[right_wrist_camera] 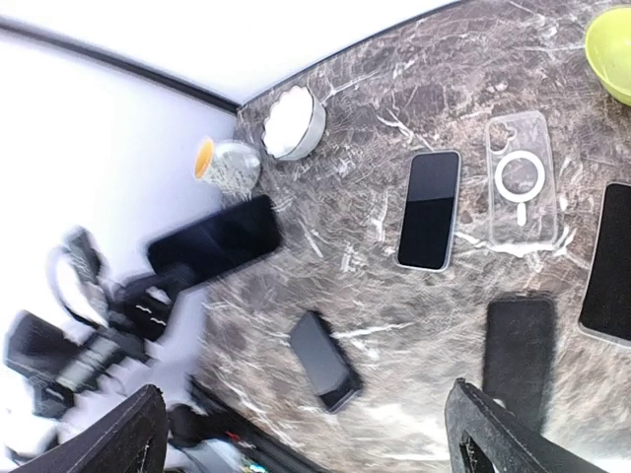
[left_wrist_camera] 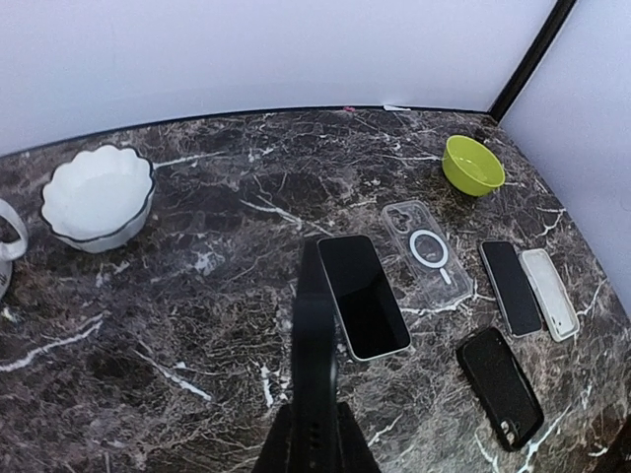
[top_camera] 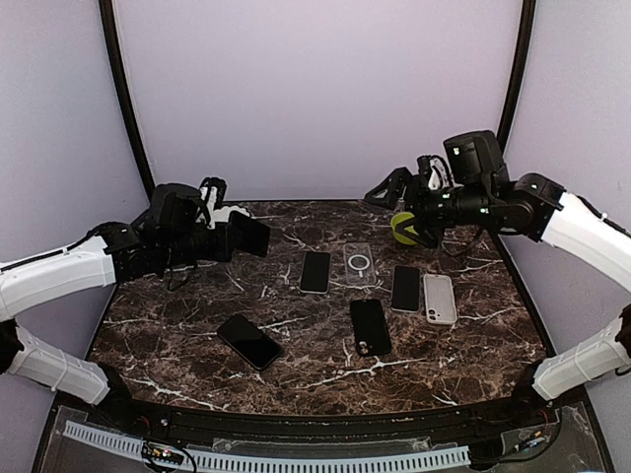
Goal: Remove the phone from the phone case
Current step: Place the phone at the center of the board, then adjust the phone with the phone case at the center of the board, then pick up the phone with the phone case at the center of the board.
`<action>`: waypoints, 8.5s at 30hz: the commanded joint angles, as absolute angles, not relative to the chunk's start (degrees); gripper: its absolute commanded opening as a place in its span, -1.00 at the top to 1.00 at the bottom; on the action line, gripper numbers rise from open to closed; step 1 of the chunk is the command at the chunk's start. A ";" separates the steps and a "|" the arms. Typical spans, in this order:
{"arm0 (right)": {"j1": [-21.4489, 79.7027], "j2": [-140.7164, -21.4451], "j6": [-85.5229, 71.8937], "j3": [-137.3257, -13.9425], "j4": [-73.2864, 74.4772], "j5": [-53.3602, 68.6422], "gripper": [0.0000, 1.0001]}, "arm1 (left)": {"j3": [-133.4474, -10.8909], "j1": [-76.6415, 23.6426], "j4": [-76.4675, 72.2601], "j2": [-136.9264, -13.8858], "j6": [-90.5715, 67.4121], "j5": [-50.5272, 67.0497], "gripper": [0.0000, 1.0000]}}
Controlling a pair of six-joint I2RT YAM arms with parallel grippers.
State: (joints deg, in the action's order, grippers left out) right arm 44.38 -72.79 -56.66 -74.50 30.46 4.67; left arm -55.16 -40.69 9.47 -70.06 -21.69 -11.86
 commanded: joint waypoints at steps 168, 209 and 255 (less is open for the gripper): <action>53.65 -70.33 -19.22 -51.08 21.95 -3.10 -0.97 | -36.86 -33.28 21.28 -80.80 -27.11 25.73 -0.41; 67.68 -111.10 19.54 -67.58 0.57 10.14 -0.97 | -46.12 -39.44 40.72 -44.83 -29.55 -10.91 -0.98; 68.55 -108.57 19.07 -62.02 -7.61 -1.73 0.17 | -41.90 -39.33 33.07 -47.78 -37.38 8.68 -0.96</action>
